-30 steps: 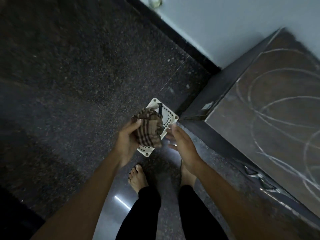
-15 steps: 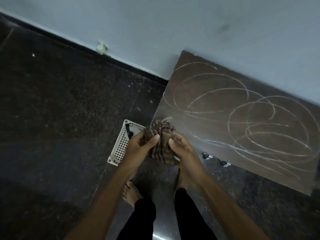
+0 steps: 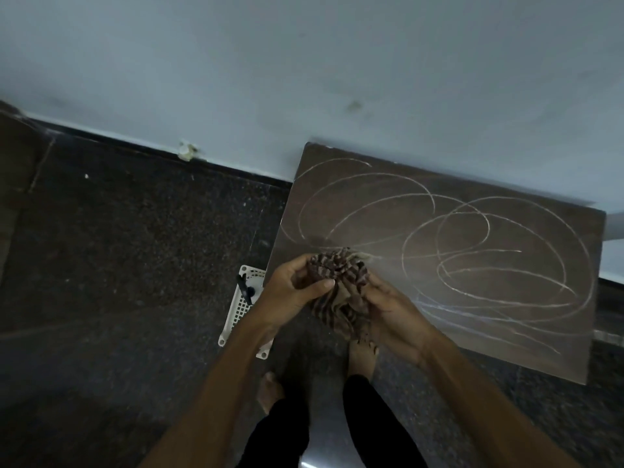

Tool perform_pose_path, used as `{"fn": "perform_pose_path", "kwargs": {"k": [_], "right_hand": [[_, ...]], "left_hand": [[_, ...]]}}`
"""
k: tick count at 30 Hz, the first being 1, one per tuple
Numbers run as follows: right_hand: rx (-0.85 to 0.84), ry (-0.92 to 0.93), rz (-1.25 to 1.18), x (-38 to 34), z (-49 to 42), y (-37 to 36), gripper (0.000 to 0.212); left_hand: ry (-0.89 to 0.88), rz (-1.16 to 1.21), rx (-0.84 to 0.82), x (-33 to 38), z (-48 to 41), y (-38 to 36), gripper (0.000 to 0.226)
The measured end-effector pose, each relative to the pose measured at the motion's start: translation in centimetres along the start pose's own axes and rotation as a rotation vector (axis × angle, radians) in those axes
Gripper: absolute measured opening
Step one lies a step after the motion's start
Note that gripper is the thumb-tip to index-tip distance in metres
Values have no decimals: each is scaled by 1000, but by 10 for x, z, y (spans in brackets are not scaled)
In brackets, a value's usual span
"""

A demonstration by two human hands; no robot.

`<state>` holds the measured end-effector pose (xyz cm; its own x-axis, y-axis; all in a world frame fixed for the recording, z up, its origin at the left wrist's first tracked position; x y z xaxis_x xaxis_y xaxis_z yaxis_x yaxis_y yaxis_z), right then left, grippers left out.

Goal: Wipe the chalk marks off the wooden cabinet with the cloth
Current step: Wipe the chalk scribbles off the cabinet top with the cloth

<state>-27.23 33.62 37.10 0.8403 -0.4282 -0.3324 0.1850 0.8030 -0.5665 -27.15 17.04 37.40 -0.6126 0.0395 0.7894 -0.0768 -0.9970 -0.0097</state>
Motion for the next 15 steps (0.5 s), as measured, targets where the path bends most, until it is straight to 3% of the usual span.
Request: {"fn": "perform_pose_path", "kwargs": {"k": [4, 10, 15], "right_hand": [[-90, -22, 58, -13, -2, -4, 67], [-43, 63, 72, -24, -15, -13, 49], [65, 156, 44, -47, -36, -22, 47]], "left_hand": [[-36, -124, -1, 18, -12, 4, 33], [-182, -580, 77, 40, -42, 14, 49], [-229, -565, 101, 53, -65, 22, 47]]}}
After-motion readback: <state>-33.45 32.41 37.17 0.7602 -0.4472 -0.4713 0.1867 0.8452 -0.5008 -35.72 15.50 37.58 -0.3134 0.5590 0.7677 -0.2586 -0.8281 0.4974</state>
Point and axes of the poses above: each hand's wrist, its own z-axis away from the middle knuckle, its own y-axis out of the back of the hand, x = y × z, the point moved 5 cm from there along -z, towards the middle knuckle, and after that the axes turned 10 degrees about -z, right-handed, at the moved point
